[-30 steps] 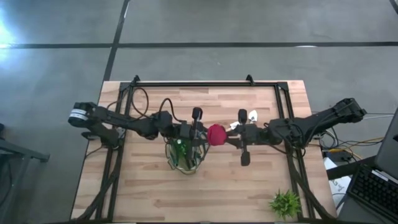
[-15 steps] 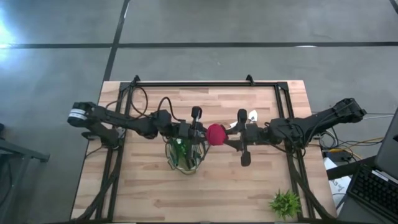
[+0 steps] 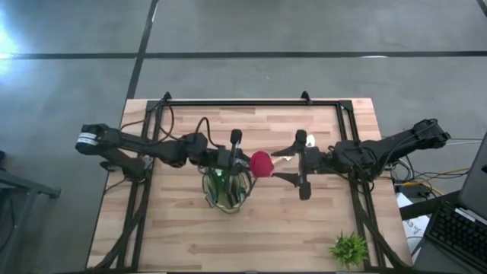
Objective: Pick & Place Garden tools in Gardening bag
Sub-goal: Put the red gloves into the gardening bag
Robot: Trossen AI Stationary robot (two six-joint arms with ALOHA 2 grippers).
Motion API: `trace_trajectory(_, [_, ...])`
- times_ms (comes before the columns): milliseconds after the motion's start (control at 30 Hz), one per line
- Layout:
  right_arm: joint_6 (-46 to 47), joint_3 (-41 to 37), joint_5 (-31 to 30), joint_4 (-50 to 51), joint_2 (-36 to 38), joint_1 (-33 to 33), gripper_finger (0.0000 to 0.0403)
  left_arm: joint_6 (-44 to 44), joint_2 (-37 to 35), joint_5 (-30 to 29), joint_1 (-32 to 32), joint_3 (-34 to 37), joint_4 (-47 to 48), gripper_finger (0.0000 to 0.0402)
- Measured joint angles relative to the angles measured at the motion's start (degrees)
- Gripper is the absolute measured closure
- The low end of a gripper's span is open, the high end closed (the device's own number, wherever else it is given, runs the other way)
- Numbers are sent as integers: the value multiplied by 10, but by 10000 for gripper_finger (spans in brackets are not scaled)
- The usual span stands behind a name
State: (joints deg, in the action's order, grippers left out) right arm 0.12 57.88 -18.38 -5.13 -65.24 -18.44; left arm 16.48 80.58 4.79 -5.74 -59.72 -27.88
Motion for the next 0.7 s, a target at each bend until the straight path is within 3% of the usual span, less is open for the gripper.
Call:
trace_trajectory(267, [53,0,1,122,34,-1,134,-35,-49,-60,-12,46,64,355])
trace_trajectory(567, [101,-3,2,185,38,-1,155,-167,-162,-149,-47,226,-29,355])
trace_trajectory(700, [90,-3,2,183,34,0,161,-215,-204,-152,-63,269,-50,355])
